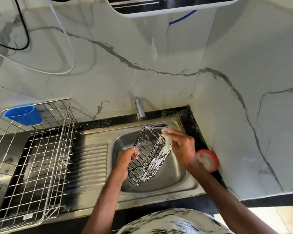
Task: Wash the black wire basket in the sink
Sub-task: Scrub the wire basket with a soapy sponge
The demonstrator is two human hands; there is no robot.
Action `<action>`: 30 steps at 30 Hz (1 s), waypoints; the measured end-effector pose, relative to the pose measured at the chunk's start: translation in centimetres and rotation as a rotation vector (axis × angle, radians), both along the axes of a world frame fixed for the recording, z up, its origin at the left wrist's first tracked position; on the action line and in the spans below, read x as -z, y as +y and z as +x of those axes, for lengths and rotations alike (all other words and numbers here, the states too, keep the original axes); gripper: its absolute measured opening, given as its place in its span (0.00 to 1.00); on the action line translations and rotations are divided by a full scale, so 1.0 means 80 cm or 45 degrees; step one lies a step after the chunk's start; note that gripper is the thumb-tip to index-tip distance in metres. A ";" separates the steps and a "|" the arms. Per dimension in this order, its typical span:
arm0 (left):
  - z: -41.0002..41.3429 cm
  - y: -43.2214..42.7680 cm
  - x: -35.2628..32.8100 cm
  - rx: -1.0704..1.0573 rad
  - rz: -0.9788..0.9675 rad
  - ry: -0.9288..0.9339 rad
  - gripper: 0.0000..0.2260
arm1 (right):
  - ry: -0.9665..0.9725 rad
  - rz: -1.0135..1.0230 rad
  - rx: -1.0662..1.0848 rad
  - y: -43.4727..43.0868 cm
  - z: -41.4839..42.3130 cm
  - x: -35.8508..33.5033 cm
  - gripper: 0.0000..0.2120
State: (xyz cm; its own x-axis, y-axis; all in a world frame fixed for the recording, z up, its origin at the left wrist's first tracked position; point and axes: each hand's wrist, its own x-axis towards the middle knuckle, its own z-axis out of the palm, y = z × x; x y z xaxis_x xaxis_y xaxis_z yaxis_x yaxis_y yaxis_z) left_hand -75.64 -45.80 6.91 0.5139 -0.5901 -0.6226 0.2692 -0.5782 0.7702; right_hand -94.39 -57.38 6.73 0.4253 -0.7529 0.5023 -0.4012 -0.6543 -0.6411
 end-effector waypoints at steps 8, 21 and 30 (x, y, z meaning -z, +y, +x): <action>0.003 -0.003 0.000 -0.033 0.023 0.036 0.03 | -0.025 -0.108 -0.094 0.026 0.011 -0.013 0.19; 0.005 -0.001 0.003 -0.014 0.021 0.022 0.03 | 0.036 0.193 0.247 -0.031 -0.006 0.014 0.18; 0.005 -0.005 0.009 -0.031 0.020 -0.022 0.05 | -0.055 0.079 -0.041 0.025 0.036 -0.051 0.17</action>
State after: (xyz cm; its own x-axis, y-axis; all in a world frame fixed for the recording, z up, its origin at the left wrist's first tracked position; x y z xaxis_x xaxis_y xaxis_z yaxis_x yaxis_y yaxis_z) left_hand -75.26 -46.17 6.16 0.5390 -0.5675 -0.6224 0.2699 -0.5836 0.7659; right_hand -91.52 -55.36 10.81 0.4286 -0.7696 0.4733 -0.3515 -0.6246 -0.6974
